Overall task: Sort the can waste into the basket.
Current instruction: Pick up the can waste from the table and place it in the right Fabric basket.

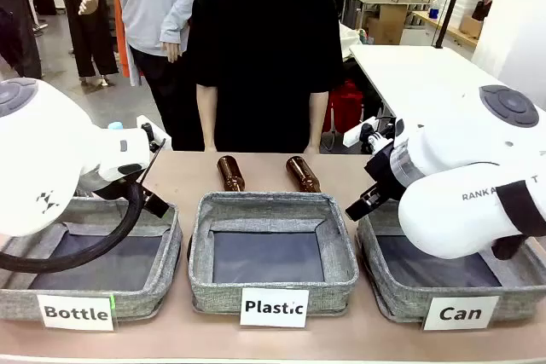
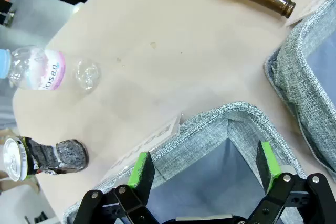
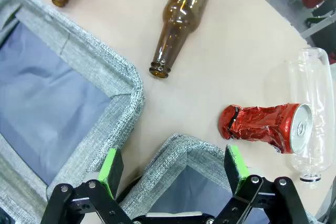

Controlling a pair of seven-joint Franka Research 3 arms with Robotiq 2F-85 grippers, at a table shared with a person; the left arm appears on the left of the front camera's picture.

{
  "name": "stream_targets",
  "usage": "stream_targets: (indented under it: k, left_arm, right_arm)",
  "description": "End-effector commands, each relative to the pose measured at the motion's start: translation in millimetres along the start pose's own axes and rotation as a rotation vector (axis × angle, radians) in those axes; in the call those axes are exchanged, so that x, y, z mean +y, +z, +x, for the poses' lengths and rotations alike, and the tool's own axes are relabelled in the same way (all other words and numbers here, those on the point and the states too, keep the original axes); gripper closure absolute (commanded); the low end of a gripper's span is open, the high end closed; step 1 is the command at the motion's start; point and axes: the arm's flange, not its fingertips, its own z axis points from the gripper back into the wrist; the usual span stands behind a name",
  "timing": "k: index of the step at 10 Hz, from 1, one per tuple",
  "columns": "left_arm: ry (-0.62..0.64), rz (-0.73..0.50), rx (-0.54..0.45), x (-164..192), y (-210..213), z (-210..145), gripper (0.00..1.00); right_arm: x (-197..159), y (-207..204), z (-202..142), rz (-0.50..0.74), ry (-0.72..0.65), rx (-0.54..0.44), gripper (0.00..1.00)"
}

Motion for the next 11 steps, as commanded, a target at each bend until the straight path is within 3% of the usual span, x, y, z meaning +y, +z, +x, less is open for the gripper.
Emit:
stream_targets:
  k: [1, 11]
  left_arm:
    - [0.0, 0.0, 0.0, 0.0, 0.2, 0.0, 0.0]
    - [0.0, 0.0, 0.0, 0.0, 0.2, 0.0, 0.0]
  right_arm:
    - [0.0, 0.0, 0.0, 0.0, 0.0, 0.0, 0.0]
    - [0.0, 0.0, 0.0, 0.0, 0.0, 0.0, 0.0]
